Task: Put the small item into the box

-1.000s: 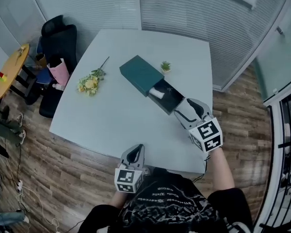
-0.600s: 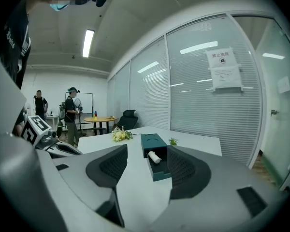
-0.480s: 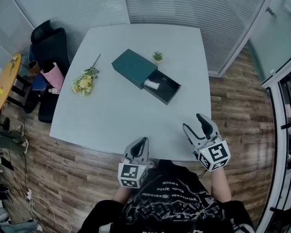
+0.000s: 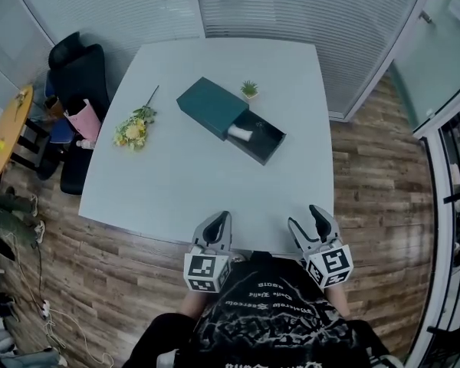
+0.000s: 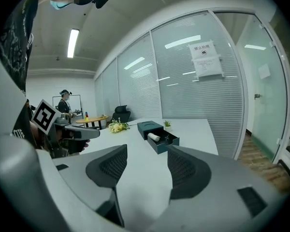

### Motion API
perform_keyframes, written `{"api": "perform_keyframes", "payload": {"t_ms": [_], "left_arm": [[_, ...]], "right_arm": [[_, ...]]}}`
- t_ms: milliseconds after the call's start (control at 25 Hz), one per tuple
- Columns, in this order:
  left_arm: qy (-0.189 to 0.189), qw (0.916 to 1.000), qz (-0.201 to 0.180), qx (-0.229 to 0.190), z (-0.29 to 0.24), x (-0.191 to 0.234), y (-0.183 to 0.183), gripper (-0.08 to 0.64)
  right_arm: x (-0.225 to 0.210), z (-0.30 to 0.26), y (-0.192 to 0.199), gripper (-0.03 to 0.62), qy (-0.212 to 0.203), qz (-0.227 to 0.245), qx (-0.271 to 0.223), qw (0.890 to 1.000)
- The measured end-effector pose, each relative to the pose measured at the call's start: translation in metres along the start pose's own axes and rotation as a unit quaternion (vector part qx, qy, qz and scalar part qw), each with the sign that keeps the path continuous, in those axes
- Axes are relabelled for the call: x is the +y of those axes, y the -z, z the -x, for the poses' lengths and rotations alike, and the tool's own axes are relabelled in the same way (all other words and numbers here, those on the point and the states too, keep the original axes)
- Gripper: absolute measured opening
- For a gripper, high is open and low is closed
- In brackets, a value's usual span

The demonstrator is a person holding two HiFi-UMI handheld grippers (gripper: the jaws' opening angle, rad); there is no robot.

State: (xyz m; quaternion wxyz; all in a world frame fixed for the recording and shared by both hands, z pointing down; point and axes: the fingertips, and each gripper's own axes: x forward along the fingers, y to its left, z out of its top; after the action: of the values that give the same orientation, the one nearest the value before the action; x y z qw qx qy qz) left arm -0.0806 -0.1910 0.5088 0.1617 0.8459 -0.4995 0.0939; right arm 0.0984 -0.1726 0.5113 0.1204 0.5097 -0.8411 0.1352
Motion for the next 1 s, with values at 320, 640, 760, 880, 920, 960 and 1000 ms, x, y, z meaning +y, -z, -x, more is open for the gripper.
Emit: {"api": "perform_keyframes", "payload": {"t_ms": [320,640,760,880,920,960,1000], "left_arm": [[0.010,0.9999,-0.011,0.003,-0.003,-0.004,-0.002,0.017],[0.022,0.9995,-0.021,0.001,-0.007,-0.009,-0.004,0.017],[0.026,0.9993,-0.027,0.004,-0.009,-0.012,0.000,0.017],[0.030,0.9992,-0.026,0.004,-0.010,-0.013,0.002,0.017],[0.031,0.9992,-0.024,0.006,-0.011,-0.014,0.002,0.017],[0.033,0.9992,-0.023,0.008,-0.011,-0.015,0.003,0.017],[0.034,0.9991,-0.022,0.010,-0.011,-0.015,0.005,0.017]], "right_arm": [[0.003,-0.002,-0.004,0.265,-0.005,0.002,-0.004,1.000],[0.001,-0.002,-0.008,0.079,0.016,0.001,-0.019,1.000],[-0.003,-0.001,-0.006,0.011,0.023,-0.007,-0.019,1.000],[0.004,-0.003,0.000,0.010,-0.007,-0.003,0.001,1.000],[0.006,-0.004,0.002,0.009,-0.012,0.002,0.007,1.000],[0.006,-0.005,0.004,0.009,-0.012,0.005,0.010,1.000],[0.006,-0.006,0.005,0.009,-0.009,0.005,0.012,1.000]]}}
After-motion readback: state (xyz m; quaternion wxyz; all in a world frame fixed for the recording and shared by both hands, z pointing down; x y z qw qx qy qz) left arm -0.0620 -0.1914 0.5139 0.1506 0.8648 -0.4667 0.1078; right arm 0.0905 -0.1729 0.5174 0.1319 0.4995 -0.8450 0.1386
